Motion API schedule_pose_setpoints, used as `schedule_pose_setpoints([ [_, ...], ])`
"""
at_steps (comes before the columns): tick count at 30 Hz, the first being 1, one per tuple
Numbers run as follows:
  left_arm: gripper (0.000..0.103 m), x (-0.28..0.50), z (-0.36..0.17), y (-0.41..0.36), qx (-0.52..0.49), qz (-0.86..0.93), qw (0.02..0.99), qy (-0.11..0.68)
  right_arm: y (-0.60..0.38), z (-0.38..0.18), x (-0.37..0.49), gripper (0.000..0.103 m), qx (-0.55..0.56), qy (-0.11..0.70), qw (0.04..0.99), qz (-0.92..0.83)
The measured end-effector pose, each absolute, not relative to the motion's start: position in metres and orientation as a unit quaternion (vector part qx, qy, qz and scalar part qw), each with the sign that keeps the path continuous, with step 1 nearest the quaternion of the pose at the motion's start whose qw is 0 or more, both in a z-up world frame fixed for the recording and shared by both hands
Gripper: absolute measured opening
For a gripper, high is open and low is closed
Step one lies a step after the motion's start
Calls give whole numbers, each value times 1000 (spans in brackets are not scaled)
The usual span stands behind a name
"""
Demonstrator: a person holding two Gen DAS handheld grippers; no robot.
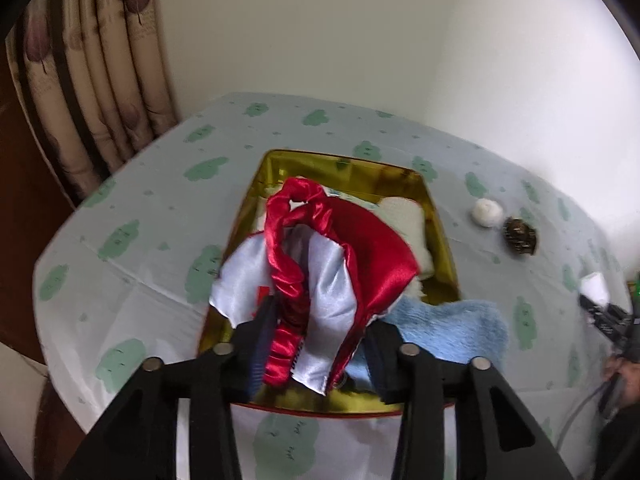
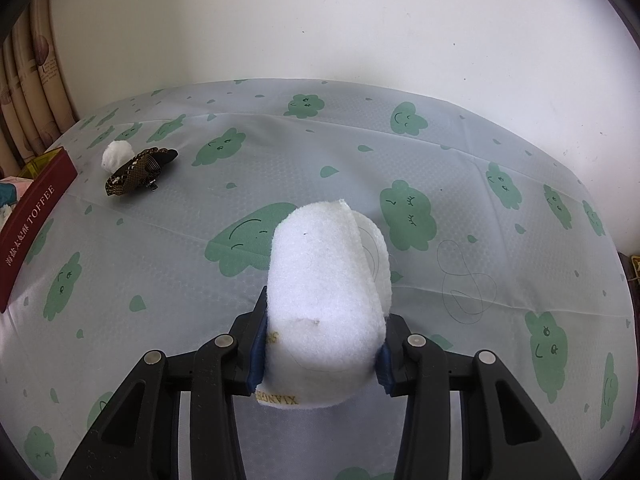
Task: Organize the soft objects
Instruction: 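Lower the red-and-white sock into the tin and open the left gripper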
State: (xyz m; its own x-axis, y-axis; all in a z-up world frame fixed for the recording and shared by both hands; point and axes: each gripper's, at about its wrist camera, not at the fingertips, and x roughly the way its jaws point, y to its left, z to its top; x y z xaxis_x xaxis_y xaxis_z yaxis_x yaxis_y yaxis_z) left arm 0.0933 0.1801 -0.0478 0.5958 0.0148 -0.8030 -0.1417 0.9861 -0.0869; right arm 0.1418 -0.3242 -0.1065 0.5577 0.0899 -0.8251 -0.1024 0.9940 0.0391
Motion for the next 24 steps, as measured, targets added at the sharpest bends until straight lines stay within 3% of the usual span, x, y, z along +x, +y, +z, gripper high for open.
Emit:
schedule_pose_setpoints([
  [2,54,90,-45,181,-74,37,893,442,-325,-107,142,40,-7,467,882,54],
  [7,60,81,-33,183,-74,17,900,430,-325,-107,142,41,-8,467,883,53],
  [24,61,73,-3,187,-125,12,924,361,-324,-107,142,43,-11,467,883,49],
])
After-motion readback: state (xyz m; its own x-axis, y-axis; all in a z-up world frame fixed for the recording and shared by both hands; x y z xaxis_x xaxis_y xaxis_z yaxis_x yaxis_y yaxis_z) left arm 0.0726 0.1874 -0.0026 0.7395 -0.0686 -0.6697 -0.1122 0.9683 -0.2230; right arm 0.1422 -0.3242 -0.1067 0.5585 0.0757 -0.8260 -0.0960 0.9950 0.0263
